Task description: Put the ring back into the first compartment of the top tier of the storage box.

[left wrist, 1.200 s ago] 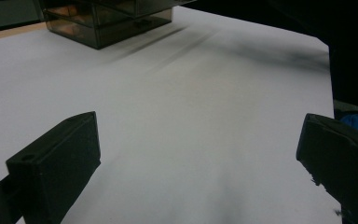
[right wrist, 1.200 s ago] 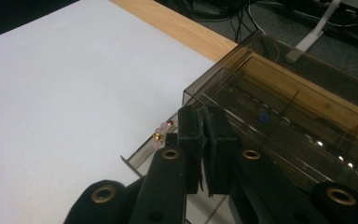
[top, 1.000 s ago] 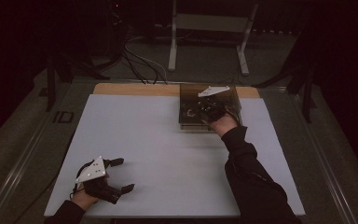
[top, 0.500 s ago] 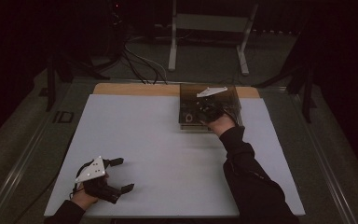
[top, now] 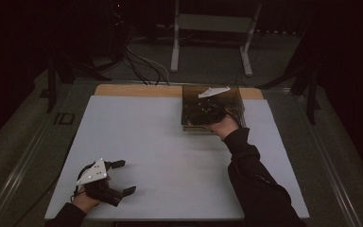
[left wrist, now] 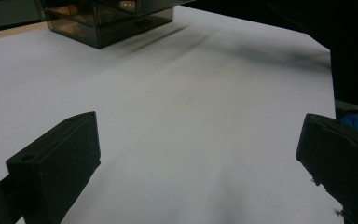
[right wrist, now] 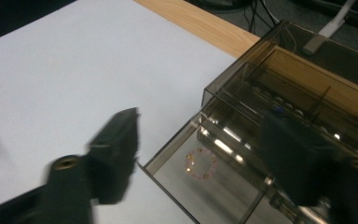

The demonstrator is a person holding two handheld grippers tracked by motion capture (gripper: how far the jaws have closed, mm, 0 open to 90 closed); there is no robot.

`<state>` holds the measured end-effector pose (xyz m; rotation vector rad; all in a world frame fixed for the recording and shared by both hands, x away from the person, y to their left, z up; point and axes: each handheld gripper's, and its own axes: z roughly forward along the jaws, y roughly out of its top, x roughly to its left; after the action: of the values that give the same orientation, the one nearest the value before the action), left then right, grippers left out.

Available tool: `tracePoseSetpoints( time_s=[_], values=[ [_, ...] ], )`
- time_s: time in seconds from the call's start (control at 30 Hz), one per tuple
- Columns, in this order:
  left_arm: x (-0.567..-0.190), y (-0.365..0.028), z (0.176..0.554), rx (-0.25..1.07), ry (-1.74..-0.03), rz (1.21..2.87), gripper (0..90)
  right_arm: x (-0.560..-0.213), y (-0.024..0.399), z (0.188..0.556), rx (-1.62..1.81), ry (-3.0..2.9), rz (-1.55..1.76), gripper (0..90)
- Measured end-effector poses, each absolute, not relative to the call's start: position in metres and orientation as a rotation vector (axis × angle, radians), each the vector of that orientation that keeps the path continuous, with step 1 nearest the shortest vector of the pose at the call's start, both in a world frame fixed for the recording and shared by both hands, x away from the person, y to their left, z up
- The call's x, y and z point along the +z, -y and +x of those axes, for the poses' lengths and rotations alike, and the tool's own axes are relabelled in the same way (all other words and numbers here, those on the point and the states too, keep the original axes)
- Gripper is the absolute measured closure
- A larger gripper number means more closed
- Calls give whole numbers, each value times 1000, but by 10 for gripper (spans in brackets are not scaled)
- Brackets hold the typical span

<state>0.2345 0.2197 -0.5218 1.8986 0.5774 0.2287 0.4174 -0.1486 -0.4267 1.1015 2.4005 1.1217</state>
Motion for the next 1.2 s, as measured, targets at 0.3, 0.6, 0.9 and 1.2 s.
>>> tracePoseSetpoints(
  time_s=[0.3,0.6,0.9,1.2],
  values=[
    [-522,-219,235,225,-577,1899,12,-416,149,417,1160,-2447,1101,0],
    [-521,-219,235,216,-581,1898,11,-409,149,412,1179,-2420,1063,0],
    [-523,-220,235,216,-587,1904,12,-406,146,410,1182,-2441,1013,0],
    [-522,-221,233,224,-588,1900,11,-402,152,401,1184,-2423,987,0]
  ],
)
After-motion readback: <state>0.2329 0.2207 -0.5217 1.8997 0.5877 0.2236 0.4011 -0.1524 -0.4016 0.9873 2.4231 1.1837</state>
